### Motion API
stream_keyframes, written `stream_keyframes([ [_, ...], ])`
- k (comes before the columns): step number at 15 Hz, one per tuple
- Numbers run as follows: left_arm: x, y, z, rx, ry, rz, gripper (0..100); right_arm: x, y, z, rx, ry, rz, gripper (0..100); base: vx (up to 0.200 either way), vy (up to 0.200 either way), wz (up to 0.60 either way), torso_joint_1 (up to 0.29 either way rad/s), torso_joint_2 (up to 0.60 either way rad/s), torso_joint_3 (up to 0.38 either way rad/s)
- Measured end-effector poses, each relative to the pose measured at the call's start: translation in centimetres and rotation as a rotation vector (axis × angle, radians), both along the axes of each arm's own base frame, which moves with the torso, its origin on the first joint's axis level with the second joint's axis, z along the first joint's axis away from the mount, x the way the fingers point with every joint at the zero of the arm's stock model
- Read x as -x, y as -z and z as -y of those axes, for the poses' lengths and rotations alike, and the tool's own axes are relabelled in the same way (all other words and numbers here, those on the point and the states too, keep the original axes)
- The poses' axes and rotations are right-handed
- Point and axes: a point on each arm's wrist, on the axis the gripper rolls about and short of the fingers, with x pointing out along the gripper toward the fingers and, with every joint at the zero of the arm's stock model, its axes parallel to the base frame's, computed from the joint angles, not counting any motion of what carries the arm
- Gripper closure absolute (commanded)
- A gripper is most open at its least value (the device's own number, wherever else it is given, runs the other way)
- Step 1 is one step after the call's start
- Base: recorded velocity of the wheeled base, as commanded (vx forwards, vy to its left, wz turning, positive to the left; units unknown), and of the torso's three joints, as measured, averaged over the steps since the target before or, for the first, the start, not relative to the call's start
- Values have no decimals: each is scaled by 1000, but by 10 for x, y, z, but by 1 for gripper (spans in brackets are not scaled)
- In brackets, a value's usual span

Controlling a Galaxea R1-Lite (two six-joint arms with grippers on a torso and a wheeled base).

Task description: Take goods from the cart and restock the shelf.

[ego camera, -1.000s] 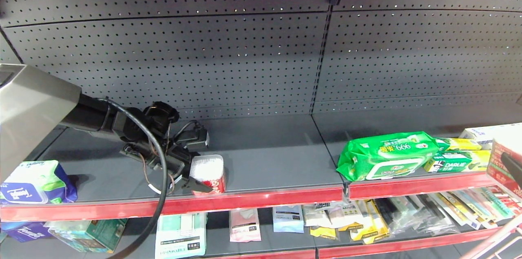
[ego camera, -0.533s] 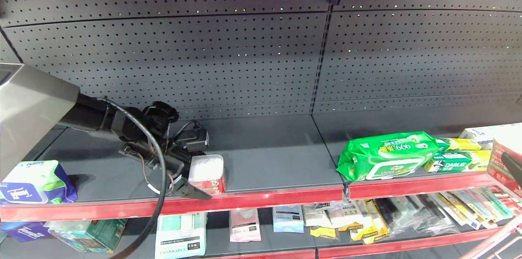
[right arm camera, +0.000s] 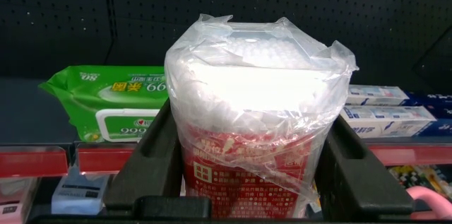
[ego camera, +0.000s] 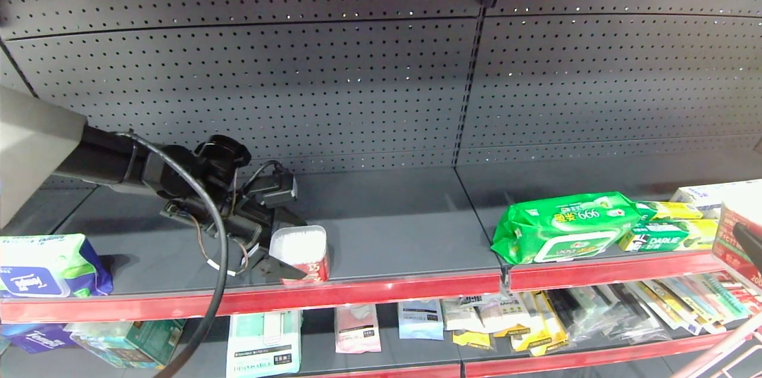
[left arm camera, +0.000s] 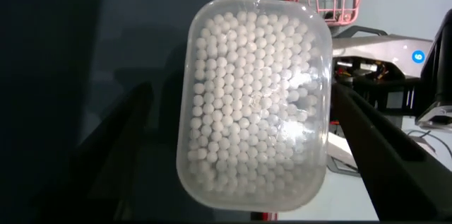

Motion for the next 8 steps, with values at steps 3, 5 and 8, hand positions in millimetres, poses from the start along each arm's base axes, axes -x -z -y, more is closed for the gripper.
stream_keyframes([
  [3,4,-13,-1,24,-9,17,0,0,1,0,0,0,-3,100,0,0,0,0,0,0],
  [5,6,-22,-1,45,-15,30,0,0,1,0,1,0,-3,100,0,0,0,0,0,0],
  [8,5,-39,-2,91,-38,64,0,1,1,0,2,0,-1,100,0,0,0,0,0,0],
])
